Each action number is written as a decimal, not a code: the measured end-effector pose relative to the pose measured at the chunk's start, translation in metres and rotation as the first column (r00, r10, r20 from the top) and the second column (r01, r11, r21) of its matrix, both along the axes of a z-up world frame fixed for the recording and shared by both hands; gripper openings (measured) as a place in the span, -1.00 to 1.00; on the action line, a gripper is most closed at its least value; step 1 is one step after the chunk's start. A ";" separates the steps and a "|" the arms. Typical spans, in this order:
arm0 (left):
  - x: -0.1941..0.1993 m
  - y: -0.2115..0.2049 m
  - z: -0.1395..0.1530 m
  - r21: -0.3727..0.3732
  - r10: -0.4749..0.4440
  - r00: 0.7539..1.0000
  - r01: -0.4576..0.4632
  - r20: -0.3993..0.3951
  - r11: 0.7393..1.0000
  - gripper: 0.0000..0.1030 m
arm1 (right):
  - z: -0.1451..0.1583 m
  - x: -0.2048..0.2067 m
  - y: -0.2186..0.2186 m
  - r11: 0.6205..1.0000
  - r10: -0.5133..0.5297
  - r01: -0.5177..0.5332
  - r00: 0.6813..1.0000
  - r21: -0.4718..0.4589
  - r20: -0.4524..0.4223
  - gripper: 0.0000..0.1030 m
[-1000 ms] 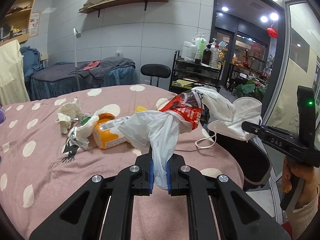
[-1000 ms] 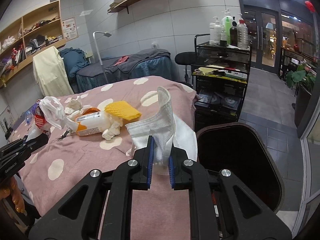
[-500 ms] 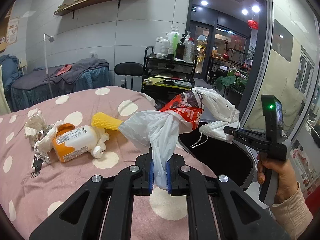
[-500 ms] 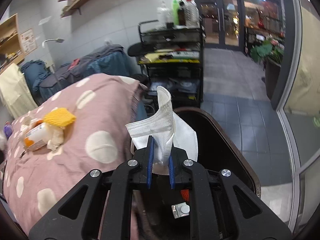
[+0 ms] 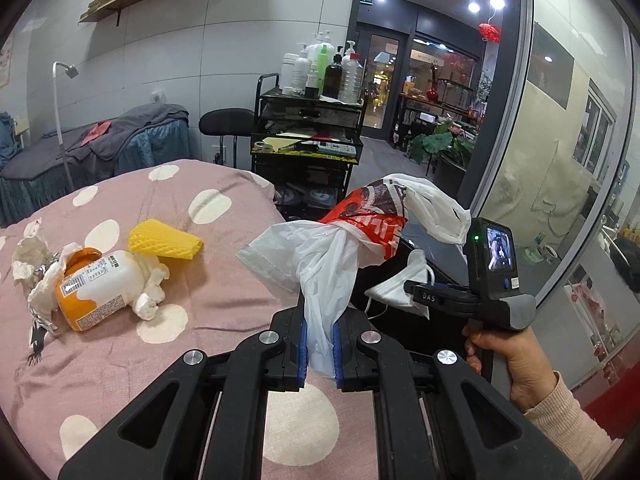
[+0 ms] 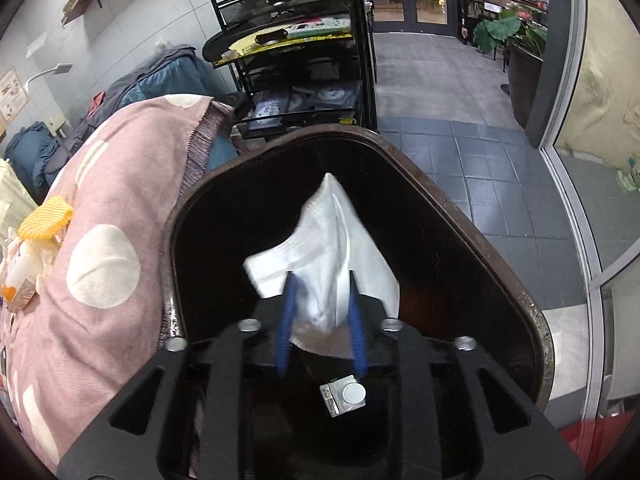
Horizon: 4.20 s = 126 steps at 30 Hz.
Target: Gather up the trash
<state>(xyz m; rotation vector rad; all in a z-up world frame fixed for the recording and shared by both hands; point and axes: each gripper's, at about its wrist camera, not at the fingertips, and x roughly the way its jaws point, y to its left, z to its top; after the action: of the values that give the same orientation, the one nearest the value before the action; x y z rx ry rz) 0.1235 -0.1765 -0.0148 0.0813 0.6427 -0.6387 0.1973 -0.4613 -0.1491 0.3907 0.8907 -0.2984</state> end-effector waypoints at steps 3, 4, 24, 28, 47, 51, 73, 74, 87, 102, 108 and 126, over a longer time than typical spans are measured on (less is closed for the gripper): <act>0.001 -0.011 -0.001 0.009 -0.019 1.000 0.019 -0.011 1.000 -0.82 | -0.001 -0.006 0.002 1.000 -0.008 0.008 1.000 -0.019 0.014 0.13; 0.002 -0.015 -0.002 0.011 -0.026 1.000 0.026 -0.015 1.000 -0.82 | -0.001 -0.006 0.004 1.000 -0.007 0.007 1.000 -0.028 0.014 0.13; 0.032 -0.106 -0.034 0.054 -0.141 0.974 0.153 -0.178 0.987 -0.82 | 0.049 -0.084 -0.009 0.977 -0.122 0.152 0.974 -0.149 0.193 0.41; 0.036 -0.124 -0.043 0.078 -0.154 0.965 0.174 -0.214 0.982 -0.82 | 0.051 -0.094 -0.016 0.971 -0.147 0.180 0.969 -0.155 0.201 0.41; 0.057 -0.182 -0.084 0.241 -0.143 0.945 0.218 -0.296 0.946 -0.81 | 0.052 -0.130 -0.047 0.947 -0.257 0.289 0.945 -0.144 0.204 0.60; 0.055 -0.188 -0.088 0.282 -0.141 0.948 0.224 -0.284 0.933 -0.66 | 0.053 -0.136 -0.049 0.945 -0.264 0.296 0.942 -0.137 0.208 0.60; 0.034 -0.153 -0.051 0.241 -0.111 0.989 0.133 -0.100 0.961 0.80 | 0.069 -0.139 -0.045 0.944 -0.278 0.315 0.922 -0.102 0.269 0.76; 0.033 -0.148 -0.048 0.230 -0.105 0.990 0.124 -0.091 0.965 0.81 | 0.070 -0.138 -0.043 0.946 -0.272 0.308 0.924 -0.102 0.270 0.76; 0.016 -0.061 -0.017 0.122 0.034 0.998 -0.041 0.057 0.992 0.85 | 0.083 -0.115 -0.003 0.977 -0.137 0.180 0.940 -0.112 0.313 0.76; 0.003 0.063 0.003 0.035 0.242 0.962 -0.248 0.126 0.968 0.88 | 0.098 -0.072 0.072 0.989 0.124 -0.088 0.934 -0.122 0.336 0.76; 0.007 0.120 0.000 0.050 0.357 0.929 -0.363 0.095 0.931 0.88 | 0.102 -0.050 0.115 0.965 0.259 -0.226 0.910 -0.135 0.324 0.76; 0.026 0.253 -0.033 0.109 0.540 0.841 -0.538 0.006 0.836 0.88 | 0.113 0.020 0.235 0.833 0.553 -0.522 0.803 -0.185 0.223 0.76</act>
<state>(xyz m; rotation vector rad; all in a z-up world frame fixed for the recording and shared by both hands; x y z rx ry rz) 0.1493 0.0765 -0.0475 -0.0115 0.6852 -0.0543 0.2170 -0.2259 -0.0363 0.0520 0.6766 0.2304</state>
